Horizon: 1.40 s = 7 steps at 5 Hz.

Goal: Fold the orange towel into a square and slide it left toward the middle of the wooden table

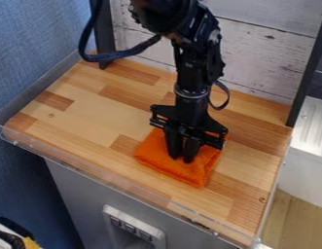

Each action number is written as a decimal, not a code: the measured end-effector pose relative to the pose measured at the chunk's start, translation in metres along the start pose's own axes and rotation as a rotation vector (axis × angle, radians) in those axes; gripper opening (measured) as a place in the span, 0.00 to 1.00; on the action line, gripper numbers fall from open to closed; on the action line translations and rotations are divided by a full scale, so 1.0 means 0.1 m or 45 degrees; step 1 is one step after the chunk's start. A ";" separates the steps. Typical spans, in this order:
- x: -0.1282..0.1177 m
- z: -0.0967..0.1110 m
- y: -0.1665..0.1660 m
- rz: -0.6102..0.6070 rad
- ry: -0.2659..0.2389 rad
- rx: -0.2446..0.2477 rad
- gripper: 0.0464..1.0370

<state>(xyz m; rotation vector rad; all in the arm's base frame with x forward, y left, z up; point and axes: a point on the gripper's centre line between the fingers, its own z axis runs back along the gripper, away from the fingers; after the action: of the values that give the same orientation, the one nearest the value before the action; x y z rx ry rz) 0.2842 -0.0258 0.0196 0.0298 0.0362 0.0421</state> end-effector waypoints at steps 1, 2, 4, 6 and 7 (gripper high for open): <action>-0.03 0.14 -0.05 -0.039 -0.004 0.007 0.74; -0.08 0.28 -0.13 -0.063 -0.026 0.005 0.96; -0.25 0.46 -0.26 -0.070 -0.055 -0.026 0.96; -0.33 0.55 -0.37 -0.056 -0.051 -0.048 0.96; -0.36 0.57 -0.41 -0.059 -0.025 -0.040 0.96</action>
<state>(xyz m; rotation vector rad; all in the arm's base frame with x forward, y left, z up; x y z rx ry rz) 0.2517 -0.0699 0.0770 -0.0024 0.0165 -0.0039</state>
